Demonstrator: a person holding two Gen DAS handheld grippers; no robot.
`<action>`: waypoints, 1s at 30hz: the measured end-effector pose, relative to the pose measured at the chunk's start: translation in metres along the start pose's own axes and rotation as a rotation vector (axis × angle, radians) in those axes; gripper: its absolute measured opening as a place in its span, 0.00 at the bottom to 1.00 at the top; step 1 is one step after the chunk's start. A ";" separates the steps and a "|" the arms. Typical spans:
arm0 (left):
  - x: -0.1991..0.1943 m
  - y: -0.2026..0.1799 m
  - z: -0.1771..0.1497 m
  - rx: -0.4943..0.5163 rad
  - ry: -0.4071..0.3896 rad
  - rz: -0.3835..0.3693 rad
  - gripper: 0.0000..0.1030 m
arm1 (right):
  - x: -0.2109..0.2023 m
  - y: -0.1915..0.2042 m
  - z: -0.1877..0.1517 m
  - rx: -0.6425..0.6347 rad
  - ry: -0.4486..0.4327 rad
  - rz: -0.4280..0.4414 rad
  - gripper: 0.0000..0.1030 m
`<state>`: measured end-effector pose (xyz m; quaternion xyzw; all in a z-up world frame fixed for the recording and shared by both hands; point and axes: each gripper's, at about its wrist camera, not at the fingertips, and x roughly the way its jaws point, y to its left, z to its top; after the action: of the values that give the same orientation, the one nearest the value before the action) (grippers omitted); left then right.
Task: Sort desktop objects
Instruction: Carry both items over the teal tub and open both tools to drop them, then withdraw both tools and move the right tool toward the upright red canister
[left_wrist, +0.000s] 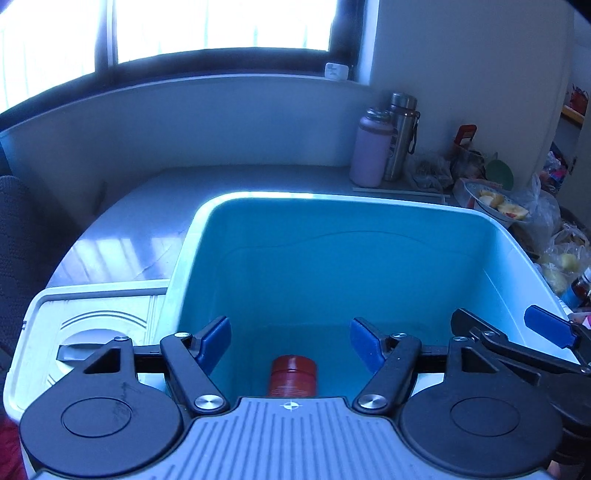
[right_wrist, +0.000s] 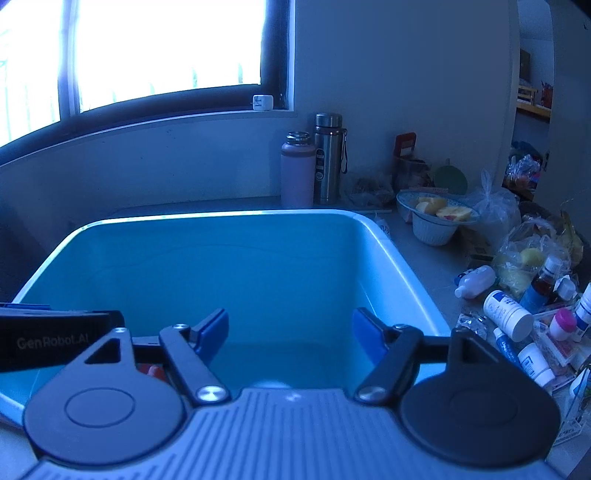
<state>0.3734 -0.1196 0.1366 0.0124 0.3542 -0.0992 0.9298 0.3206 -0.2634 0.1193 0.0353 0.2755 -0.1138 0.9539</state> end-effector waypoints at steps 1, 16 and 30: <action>-0.003 0.000 -0.001 0.005 -0.002 0.002 0.71 | -0.002 -0.001 0.000 0.003 -0.003 0.003 0.72; -0.062 -0.002 -0.003 0.026 -0.075 0.029 0.71 | -0.061 -0.020 -0.010 0.030 -0.106 0.030 0.78; -0.149 -0.007 -0.074 -0.026 -0.105 0.080 0.71 | -0.139 -0.055 -0.064 0.042 -0.144 0.052 0.83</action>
<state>0.2143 -0.0933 0.1799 0.0094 0.3053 -0.0580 0.9504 0.1599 -0.2810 0.1396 0.0541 0.2028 -0.0969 0.9729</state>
